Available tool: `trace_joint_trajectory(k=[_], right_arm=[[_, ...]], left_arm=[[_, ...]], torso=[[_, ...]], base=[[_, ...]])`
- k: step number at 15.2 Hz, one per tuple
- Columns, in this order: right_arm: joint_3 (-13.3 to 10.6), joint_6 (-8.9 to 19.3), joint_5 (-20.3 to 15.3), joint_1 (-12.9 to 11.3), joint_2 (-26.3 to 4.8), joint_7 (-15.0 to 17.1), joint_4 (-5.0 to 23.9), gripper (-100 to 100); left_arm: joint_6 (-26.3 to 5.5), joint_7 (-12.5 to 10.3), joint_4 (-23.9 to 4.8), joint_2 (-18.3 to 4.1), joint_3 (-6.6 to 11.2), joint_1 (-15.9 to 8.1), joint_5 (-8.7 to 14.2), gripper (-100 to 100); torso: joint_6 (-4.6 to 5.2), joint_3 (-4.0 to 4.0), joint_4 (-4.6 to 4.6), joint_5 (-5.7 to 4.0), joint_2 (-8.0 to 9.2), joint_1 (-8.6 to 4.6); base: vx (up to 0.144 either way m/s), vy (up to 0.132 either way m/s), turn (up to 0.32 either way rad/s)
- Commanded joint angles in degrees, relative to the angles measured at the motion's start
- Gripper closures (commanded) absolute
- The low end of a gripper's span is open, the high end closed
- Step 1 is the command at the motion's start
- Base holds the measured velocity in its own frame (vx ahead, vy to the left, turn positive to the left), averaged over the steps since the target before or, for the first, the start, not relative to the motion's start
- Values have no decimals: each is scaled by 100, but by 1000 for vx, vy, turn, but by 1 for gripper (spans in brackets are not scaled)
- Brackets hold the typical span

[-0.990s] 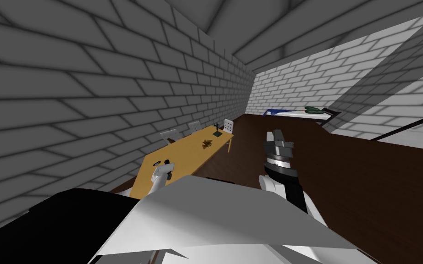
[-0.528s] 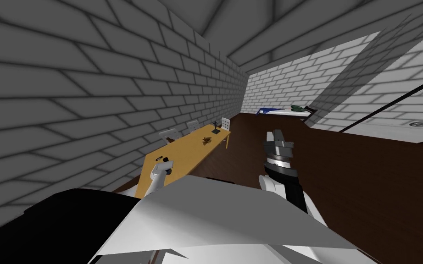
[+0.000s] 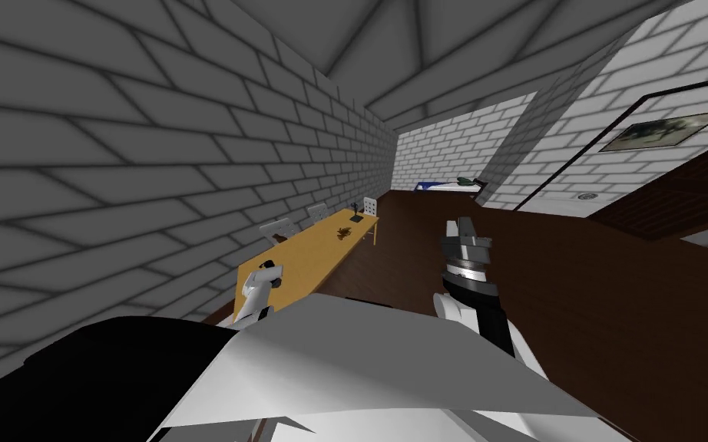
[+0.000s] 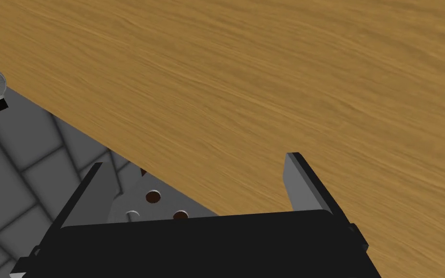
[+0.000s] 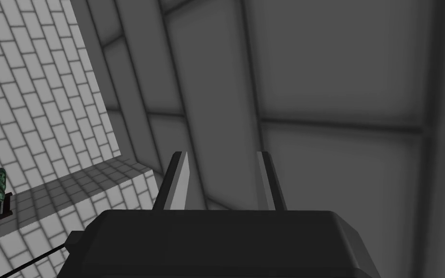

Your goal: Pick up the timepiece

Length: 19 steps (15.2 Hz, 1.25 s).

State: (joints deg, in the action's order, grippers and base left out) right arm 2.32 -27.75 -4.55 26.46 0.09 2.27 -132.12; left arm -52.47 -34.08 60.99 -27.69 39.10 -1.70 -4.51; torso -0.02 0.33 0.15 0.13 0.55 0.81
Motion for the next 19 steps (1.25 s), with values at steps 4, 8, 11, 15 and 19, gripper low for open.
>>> trace_joint_trajectory(k=[4,8,11,15,19], right_arm=[[0,0,0,2,0,0,0,0],[1,-1,0,2,-1,0,-1,0],[1,-1,0,3,0,0,-1,0],[1,-1,0,3,0,0,-1,0],[0,-1,0,3,1,0,-1,0]], left_arm=[[-36,38,-442,-261,206,-176,-33,-100],[-165,111,-895,-497,429,-339,-132,-100],[-237,147,-1130,-611,535,-423,-191,-100],[-90,49,-1357,-651,592,-421,-277,-100],[-143,89,-1307,-650,589,-431,-252,100]], torso=[[1,-29,-11,-1,-49,-6],[5,-49,-19,1,-85,7],[1,-50,-20,2,-84,0],[0,-45,-18,1,-75,-8],[-4,-37,-15,-7,-63,-44]], base=[[5,92,-137],[64,117,-201],[43,102,-118],[19,87,-126],[-9,13,8]])
